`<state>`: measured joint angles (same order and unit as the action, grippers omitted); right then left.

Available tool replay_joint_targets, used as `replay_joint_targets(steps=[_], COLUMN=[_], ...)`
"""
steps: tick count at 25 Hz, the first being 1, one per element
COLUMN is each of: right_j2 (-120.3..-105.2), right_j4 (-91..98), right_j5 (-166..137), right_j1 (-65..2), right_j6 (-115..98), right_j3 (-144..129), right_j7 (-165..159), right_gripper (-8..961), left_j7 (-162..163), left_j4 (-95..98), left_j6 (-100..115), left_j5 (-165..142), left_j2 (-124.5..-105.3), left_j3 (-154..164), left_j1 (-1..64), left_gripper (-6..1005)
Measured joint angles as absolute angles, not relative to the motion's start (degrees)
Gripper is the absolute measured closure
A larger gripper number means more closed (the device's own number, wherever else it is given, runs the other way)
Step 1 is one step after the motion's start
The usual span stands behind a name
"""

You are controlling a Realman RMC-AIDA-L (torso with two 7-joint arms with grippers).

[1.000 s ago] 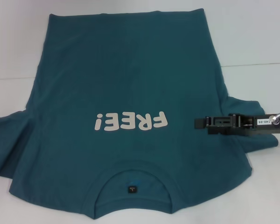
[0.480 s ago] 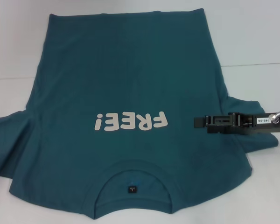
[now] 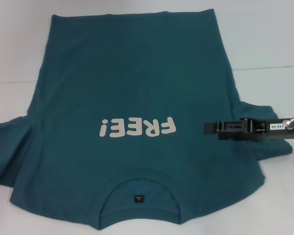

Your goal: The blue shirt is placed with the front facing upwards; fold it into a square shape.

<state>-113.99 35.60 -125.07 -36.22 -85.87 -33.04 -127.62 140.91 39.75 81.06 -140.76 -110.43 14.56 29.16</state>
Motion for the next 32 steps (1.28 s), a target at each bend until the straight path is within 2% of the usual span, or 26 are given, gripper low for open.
replay_joint_targets(steps=[27, 32], right_j2=[-113.99, -113.99], right_j4=[35.6, 35.6], right_j5=[-125.1, -125.1], right_j1=[-35.8, -35.8], right_j6=[-85.8, -85.8], right_j3=[-33.0, -33.0], right_j7=[-127.6, -127.6], right_gripper=[43, 43], left_j7=[140.7, 140.4], left_j4=[37.9, 37.2], left_j6=[73.6, 73.4], left_j5=[-140.8, -140.8], left_j2=[-111.10, -111.77], left_j3=[17.3, 18.1], left_j1=[29.6, 29.8], left_gripper=[246, 247])
